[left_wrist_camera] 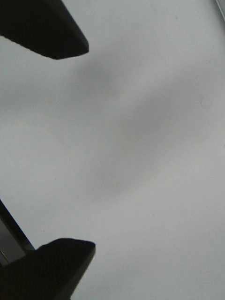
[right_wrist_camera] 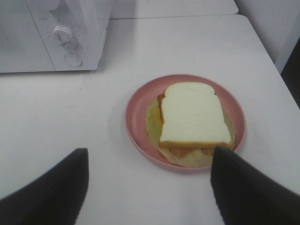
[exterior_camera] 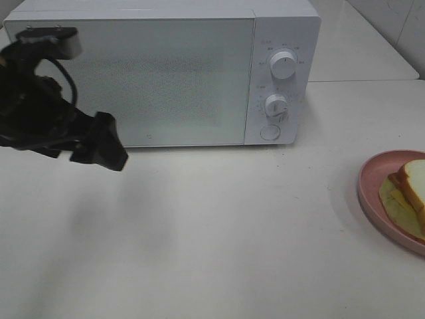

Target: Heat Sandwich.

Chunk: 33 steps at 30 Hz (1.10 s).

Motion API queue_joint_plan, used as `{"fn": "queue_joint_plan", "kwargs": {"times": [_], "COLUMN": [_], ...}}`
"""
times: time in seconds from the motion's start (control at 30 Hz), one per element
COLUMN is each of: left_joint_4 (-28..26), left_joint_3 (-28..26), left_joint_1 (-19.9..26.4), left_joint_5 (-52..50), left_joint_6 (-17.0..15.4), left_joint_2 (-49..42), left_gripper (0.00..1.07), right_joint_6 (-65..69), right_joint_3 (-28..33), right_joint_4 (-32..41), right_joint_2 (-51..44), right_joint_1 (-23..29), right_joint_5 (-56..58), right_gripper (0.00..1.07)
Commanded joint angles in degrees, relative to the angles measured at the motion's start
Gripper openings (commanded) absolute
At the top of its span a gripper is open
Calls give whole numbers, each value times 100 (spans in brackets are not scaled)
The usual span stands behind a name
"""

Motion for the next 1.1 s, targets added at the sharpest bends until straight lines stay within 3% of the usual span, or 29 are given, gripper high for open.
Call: {"fn": "queue_joint_plan", "kwargs": {"times": [0.03, 0.07, 0.1, 0.2, 0.37, 0.4, 0.47, 0.53, 0.6, 1.1], "left_joint_4": [17, 17, 63, 97, 195, 195, 332, 384, 590, 877], "left_joint_3": [-23, -23, -23, -23, -6, -6, -6, -6, 74, 1501], "left_joint_1": [539, 539, 888, 1180, 2074, 2074, 2498, 2613, 2922, 3054], "left_joint_5": [458, 458, 653, 814, 1220, 1220, 1444, 1513, 1558, 1501], "left_joint_6": [-52, -52, -74, -80, -80, -80, -223, -269, -516, -613], "left_joint_2": [-281, -281, -407, -533, -968, -968, -1192, -1289, -1587, -3650], "left_gripper": [100, 100, 100, 100, 100, 100, 100, 100, 100, 100], "right_joint_6": [0, 0, 0, 0, 0, 0, 0, 0, 0, 17], "right_joint_3": [0, 0, 0, 0, 0, 0, 0, 0, 0, 0], "right_joint_4": [0, 0, 0, 0, 0, 0, 0, 0, 0, -6], "right_joint_2": [-160, -160, -160, -160, -160, -160, -160, -160, -160, -160], "right_joint_1": [-34, -34, -34, -34, -34, -34, -34, -34, -34, -34], "right_joint_5": [-34, -34, -34, -34, -34, -34, -34, -34, -34, -34], "right_gripper": [71, 71, 71, 71, 71, 71, 71, 71, 71, 68]}}
